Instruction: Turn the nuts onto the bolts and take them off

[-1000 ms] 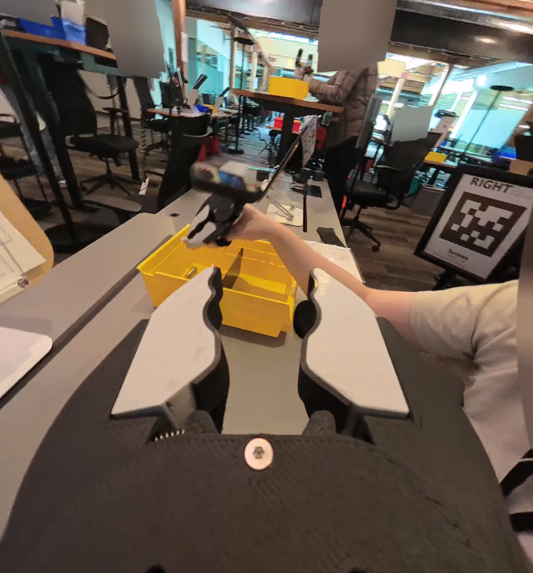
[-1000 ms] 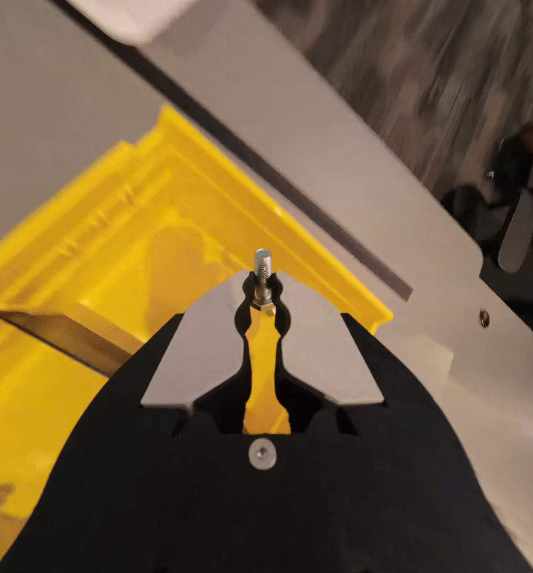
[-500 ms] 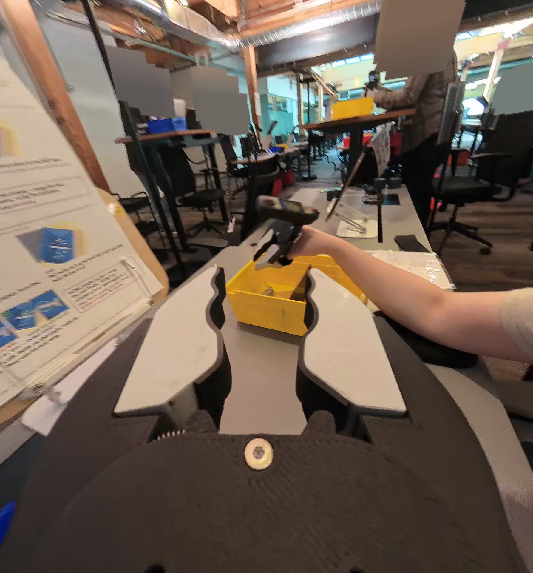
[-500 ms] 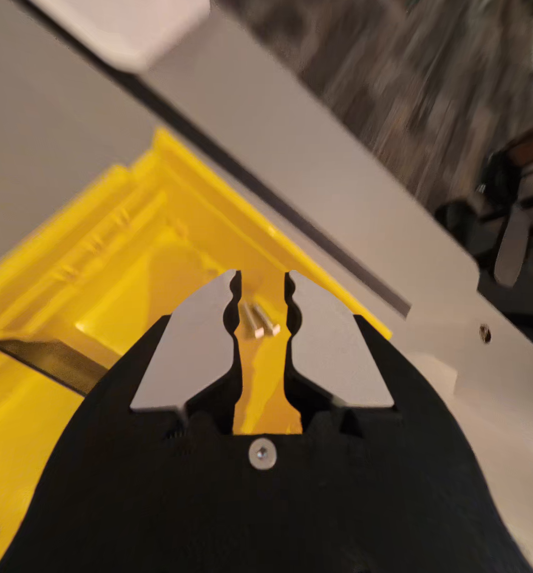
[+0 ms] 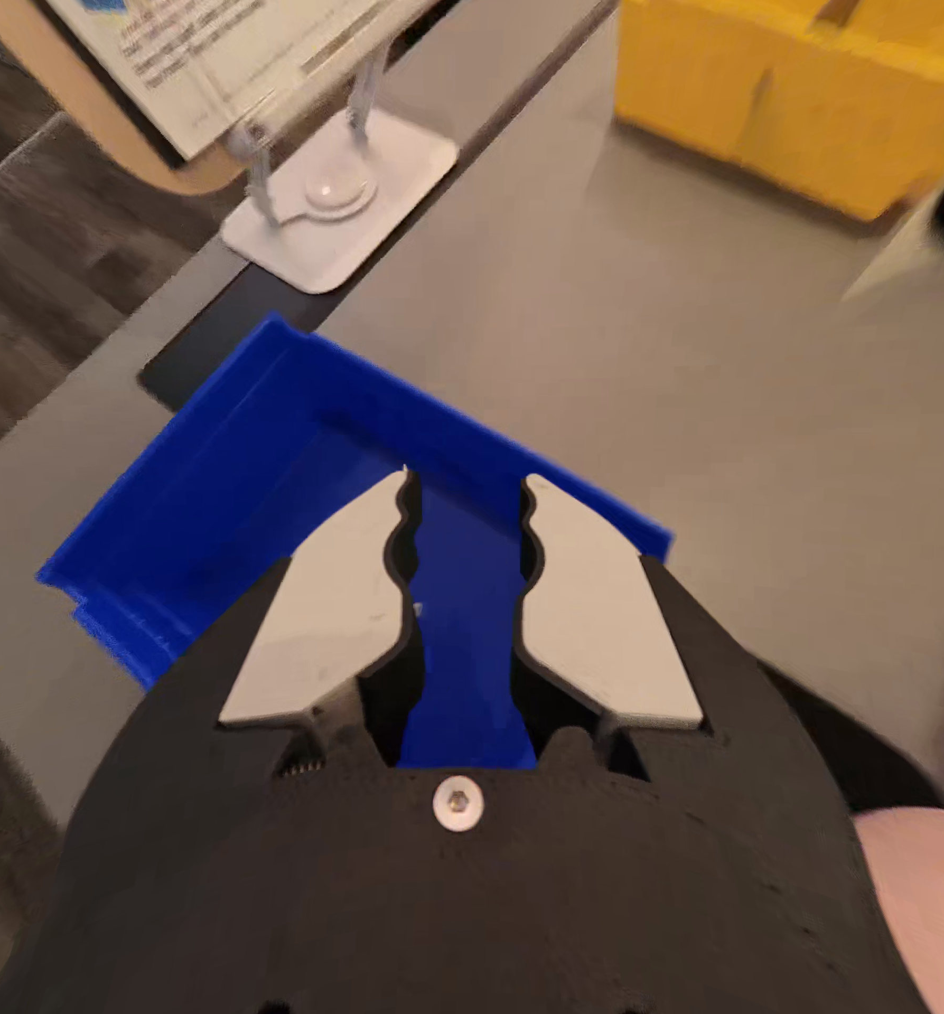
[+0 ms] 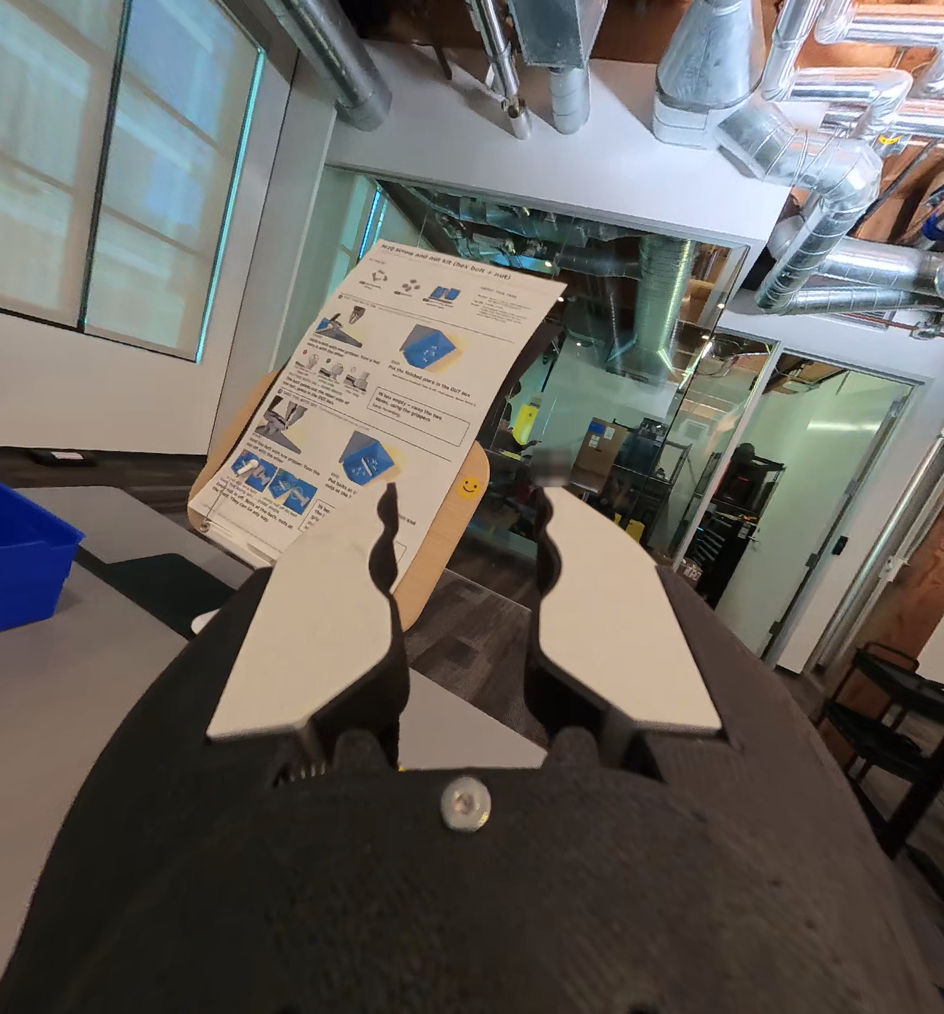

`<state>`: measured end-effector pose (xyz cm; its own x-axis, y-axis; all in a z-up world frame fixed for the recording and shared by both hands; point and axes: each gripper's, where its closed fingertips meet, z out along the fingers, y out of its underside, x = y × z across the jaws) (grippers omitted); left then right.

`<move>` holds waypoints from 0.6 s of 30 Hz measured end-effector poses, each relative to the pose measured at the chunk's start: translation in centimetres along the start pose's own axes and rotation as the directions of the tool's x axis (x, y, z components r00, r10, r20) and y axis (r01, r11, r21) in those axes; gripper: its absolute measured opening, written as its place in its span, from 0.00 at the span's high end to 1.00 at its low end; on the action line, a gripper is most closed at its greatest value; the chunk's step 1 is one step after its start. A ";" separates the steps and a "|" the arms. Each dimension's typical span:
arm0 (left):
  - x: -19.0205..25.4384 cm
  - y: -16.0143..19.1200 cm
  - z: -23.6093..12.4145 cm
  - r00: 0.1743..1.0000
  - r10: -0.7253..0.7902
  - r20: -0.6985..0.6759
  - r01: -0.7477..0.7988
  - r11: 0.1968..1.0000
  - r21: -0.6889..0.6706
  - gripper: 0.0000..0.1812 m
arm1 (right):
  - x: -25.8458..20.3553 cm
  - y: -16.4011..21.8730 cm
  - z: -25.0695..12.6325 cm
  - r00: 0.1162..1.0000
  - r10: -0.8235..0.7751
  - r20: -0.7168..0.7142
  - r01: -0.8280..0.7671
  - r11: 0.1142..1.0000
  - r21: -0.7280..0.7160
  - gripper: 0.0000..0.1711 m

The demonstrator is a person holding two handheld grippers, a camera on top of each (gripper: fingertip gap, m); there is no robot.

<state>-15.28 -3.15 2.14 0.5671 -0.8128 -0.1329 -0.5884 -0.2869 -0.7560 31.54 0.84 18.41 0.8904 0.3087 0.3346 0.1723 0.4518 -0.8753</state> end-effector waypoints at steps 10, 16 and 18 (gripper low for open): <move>-2.9 9.8 6.1 0.996 -0.089 -0.004 0.080 0.915 -0.395 0.61 | 0.1 0.7 -0.2 0.999 0.021 0.039 -0.020 1.000 -0.024 0.73; -4.1 13.3 8.2 0.995 -0.091 0.042 0.099 0.830 -0.549 0.61 | -0.5 1.0 0.1 0.998 0.001 0.059 0.002 0.999 -0.040 0.73; -4.1 14.2 8.7 0.994 -0.100 0.034 0.101 0.813 -0.573 0.63 | -0.8 1.5 0.3 0.997 -0.013 0.071 0.018 0.998 -0.065 0.74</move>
<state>-20.97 0.54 -13.56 0.6423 -0.7625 -0.0781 -0.7513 -0.6061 -0.2612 30.92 1.51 16.96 0.8557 0.3618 0.3699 0.2148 0.4020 -0.8901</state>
